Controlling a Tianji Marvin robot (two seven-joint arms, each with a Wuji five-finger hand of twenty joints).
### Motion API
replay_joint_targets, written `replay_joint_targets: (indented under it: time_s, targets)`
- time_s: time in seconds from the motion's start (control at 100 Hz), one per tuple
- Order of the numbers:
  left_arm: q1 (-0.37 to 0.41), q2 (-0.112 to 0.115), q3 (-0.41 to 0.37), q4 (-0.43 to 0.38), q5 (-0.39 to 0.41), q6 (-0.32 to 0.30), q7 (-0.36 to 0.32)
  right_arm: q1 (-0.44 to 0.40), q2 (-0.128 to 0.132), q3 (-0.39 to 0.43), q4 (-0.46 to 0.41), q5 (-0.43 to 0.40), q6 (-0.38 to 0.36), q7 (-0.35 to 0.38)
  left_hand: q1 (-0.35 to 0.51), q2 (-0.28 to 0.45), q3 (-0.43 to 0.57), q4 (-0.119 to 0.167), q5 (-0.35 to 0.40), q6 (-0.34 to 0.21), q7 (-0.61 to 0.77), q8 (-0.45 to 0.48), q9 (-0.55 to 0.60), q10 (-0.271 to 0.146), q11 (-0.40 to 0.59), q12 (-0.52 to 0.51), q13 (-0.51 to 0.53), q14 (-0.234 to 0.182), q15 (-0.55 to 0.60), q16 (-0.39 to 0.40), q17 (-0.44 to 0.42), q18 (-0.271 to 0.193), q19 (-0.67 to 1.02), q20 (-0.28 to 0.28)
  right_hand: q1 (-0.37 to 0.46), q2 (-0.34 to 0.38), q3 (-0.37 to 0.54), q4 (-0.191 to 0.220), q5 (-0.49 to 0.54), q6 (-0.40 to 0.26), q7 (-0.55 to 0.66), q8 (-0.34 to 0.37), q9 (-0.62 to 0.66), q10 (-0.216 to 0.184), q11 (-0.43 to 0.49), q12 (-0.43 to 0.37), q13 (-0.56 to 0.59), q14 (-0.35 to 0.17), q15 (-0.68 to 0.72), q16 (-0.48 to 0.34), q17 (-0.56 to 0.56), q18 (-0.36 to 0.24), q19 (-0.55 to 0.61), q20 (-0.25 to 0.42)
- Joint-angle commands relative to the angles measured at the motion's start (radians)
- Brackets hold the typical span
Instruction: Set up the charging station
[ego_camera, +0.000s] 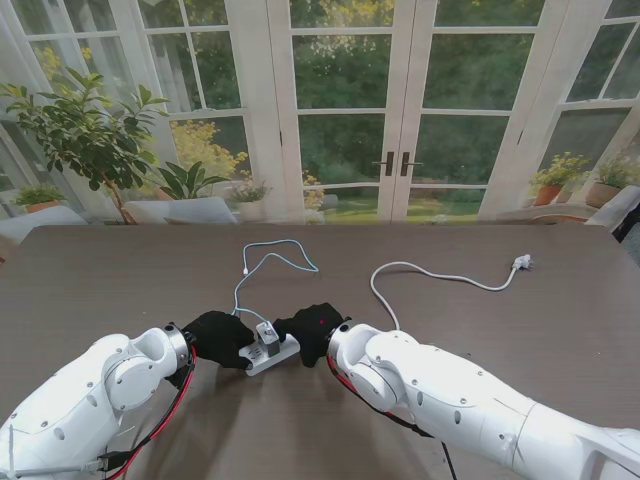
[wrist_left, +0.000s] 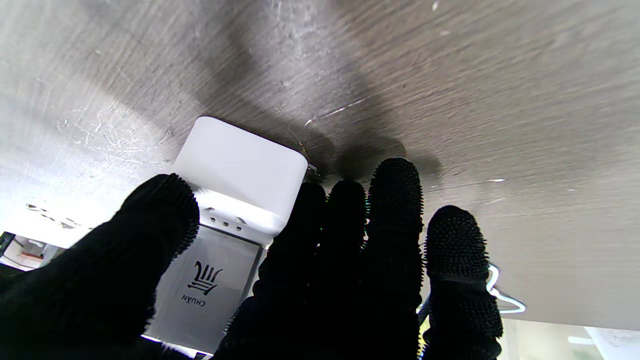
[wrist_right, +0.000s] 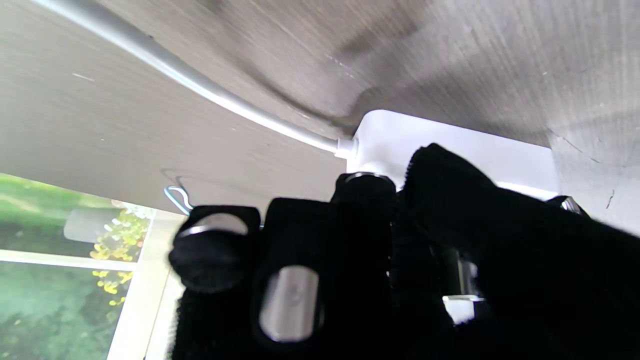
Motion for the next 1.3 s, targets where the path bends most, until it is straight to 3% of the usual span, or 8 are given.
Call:
replay_joint_targets:
  time_s: [0.0,0.37,0.51,0.99,1.13,1.29]
  targets:
    - [0.034,0.002,0.014,0.028,0.007,0.000,-0.043,-0.030,0.012,-0.035,0.040,-0.010,0.003,0.047,0.022,-0.022,0.026,0.035,0.069,-0.144,0.045,0.011,0.074,-0.042,0.050,-0.008,0.013,-0.005,0.023,0.012,0.001,0.001,0.040,0.020,-0.009,0.009,0.075,0.026,0.163,0.036,-0.257,0.008,0.059,-0.023,0.046,0.021,0.038,-0.015,0.060,-0.475,0.024,-0.044,0.114,0.019]
    - [0.040,0.001,0.007,0.025,0.008,0.004,-0.041,-0.014,0.011,-0.095,0.038,-0.025,0.039,0.073,0.022,-0.020,0.023,0.036,0.068,-0.144,0.044,0.010,0.072,-0.038,0.049,-0.008,0.012,-0.005,0.022,0.012,0.002,-0.001,0.040,0.021,-0.011,0.052,0.049,0.041,0.168,0.062,-0.262,0.007,0.051,-0.025,0.046,0.043,0.037,-0.021,0.069,-0.470,0.015,-0.069,0.123,0.021]
    - [0.044,0.002,0.004,0.022,0.009,0.005,-0.043,-0.011,-0.001,-0.101,0.064,-0.015,0.037,0.057,0.020,-0.018,0.021,0.037,0.067,-0.142,0.044,0.010,0.072,-0.038,0.049,-0.009,0.011,-0.005,0.022,0.012,0.000,-0.001,0.039,0.021,-0.008,0.046,0.049,0.040,0.157,0.068,-0.261,0.008,0.045,-0.026,0.045,0.049,0.037,-0.018,0.065,-0.472,0.011,-0.073,0.123,0.022]
    - [0.036,0.002,0.011,0.030,0.004,-0.003,-0.048,-0.059,0.014,0.017,-0.012,0.013,0.085,0.078,0.021,-0.020,0.020,0.037,0.067,-0.141,0.042,0.010,0.070,-0.038,0.048,-0.010,0.008,-0.003,0.020,0.012,-0.002,0.000,0.037,0.021,-0.042,0.036,0.028,0.025,0.085,0.078,-0.261,0.008,-0.041,0.008,-0.008,-0.016,0.036,0.023,-0.052,-0.525,-0.055,-0.031,0.083,0.029]
    - [0.035,0.003,0.012,0.030,0.004,-0.005,-0.051,-0.078,0.016,0.046,-0.035,0.020,0.099,0.078,0.022,-0.021,0.021,0.037,0.067,-0.144,0.042,0.010,0.070,-0.040,0.048,-0.010,0.009,-0.005,0.021,0.012,-0.002,-0.001,0.037,0.021,-0.105,0.092,-0.019,0.067,0.049,0.110,-0.262,0.005,-0.086,0.020,-0.034,-0.057,0.036,0.036,-0.116,-0.556,-0.081,-0.017,0.053,0.027]
    - [0.036,0.004,0.012,0.028,0.006,-0.005,-0.054,-0.101,0.017,0.085,-0.065,0.025,0.121,0.073,0.020,-0.022,0.020,0.037,0.066,-0.146,0.041,0.010,0.071,-0.041,0.048,-0.010,0.007,-0.005,0.019,0.012,-0.002,-0.001,0.036,0.022,-0.129,0.105,-0.033,0.093,0.015,0.139,-0.261,0.003,-0.098,0.032,-0.047,-0.086,0.036,0.046,-0.138,-0.565,-0.090,-0.007,0.041,0.026]
